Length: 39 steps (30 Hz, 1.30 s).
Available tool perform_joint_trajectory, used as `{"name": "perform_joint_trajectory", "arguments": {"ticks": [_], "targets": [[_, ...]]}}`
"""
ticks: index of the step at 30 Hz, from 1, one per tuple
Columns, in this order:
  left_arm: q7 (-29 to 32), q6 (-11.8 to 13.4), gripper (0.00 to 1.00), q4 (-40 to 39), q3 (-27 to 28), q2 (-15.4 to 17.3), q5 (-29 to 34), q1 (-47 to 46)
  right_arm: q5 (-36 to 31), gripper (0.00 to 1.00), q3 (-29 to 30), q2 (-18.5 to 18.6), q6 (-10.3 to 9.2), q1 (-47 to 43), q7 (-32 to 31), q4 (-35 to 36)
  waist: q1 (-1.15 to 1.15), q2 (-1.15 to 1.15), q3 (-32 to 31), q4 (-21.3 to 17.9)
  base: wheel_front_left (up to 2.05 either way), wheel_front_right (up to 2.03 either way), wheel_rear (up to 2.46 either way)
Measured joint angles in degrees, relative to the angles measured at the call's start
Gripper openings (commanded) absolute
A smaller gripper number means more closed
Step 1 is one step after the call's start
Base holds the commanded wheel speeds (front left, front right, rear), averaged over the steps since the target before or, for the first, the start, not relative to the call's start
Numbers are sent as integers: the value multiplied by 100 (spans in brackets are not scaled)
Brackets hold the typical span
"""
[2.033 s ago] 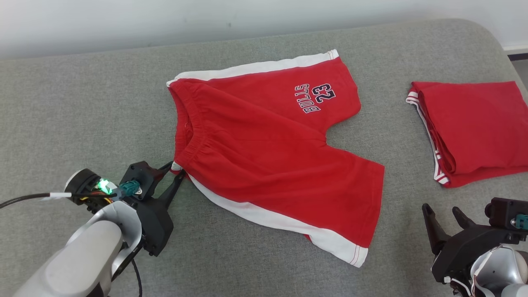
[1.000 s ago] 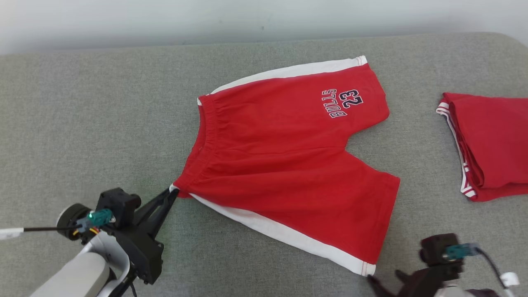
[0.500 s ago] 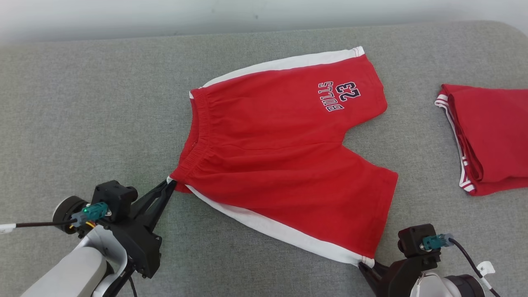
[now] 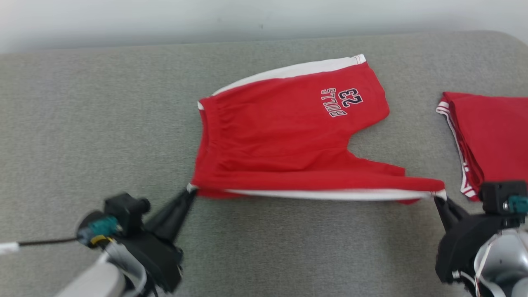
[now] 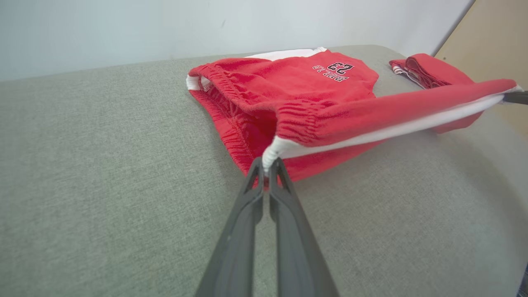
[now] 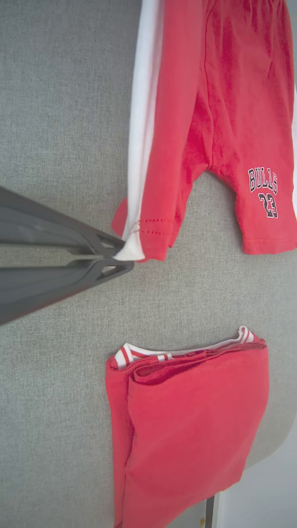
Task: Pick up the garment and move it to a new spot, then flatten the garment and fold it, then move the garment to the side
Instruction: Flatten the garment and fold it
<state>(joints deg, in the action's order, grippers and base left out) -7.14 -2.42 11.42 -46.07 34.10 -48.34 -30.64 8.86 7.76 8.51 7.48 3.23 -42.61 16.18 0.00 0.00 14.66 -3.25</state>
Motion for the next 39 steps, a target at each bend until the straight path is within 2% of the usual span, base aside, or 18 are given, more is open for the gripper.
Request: {"name": "perform_joint_trajectory", "arguments": {"ticks": [5, 6, 9, 12, 16, 18, 19, 20, 21, 22, 26, 33, 35, 36, 37, 39], "targets": [[213, 255, 0, -547, -221, -92, -85, 500, -90, 0, 165, -54, 0, -298, -165, 172, 0, 0, -91, 148, 0, 0, 0], [298, 372, 0, -782, -319, -145, -129, 674, -9, 0, 227, -65, 0, -383, -367, 270, 0, 0, -115, 221, 0, 0, 0], [422, 479, 0, -1020, -448, -205, -194, 921, 119, 0, 394, -156, 0, -547, -584, 433, 0, 0, -140, 336, 0, 0, 0], [431, 491, 0, -1101, -559, -299, -236, 1040, 127, 0, 468, -168, 0, -548, -678, 399, 0, 0, -138, 423, 0, 0, 0], [424, 401, 0, -792, -760, -494, -53, 952, 258, 0, 313, -197, 0, -417, -655, -179, 0, 0, -110, 494, 0, 0, 0], [355, 387, 24, -503, -825, -615, 73, 862, 252, 0, 247, -188, 0, -280, -505, -504, 1, 0, -109, 503, 0, 0, 0], [319, 356, 24, -379, -873, -680, 112, 822, 246, 0, 221, -186, 0, -230, -447, -655, 1, 0, -117, 504, 0, 0, 0], [307, 334, 49, -271, -926, -739, 191, 796, 213, 0, 183, -175, 0, -205, -347, -776, 1, 0, -130, 504, 0, 0, 0], [266, 334, 99, -172, -950, -792, 231, 790, 191, 55, 186, -166, 0, -190, -246, -859, 1, 0, -143, 504, 0, 0, 0], [234, 337, 100, -80, -980, -825, 280, 775, 165, 100, 189, -160, 0, -156, -177, -957, 1, 0, -156, 506, 0, 0, 0], [52, 396, 100, 75, -1023, -837, 497, 694, 160, 100, 198, -137, 0, -108, -38, -1134, 1, 0, -211, 516, 0, 0, 0], [34, 385, 99, 90, -1102, -715, 604, 685, 154, 100, 301, -111, 0, -190, -131, -932, 1, 0, -263, 507, 0, 0, 0], [51, 379, 85, 85, -1098, -697, 597, 685, 135, 100, 319, -149, -1, -215, -166, -861, 1, 0, -267, 492, 0, 0, 0], [49, 361, 84, 83, -1095, -692, 597, 684, 118, 100, 318, -166, -1, -220, -177, -817, 1, 0, -268, 485, 0, 0, 0], [49, 359, 70, 87, -1096, -689, 595, 682, 114, 100, 315, -190, 0, -222, -187, -778, 1, 0, -267, 480, 0, 0, 0], [48, 344, 31, 101, -1095, -689, 593, 656, 110, 100, 300, -237, 0, -238, -230, -708, 1, 0, -263, 471, 0, 0, 0]]}}
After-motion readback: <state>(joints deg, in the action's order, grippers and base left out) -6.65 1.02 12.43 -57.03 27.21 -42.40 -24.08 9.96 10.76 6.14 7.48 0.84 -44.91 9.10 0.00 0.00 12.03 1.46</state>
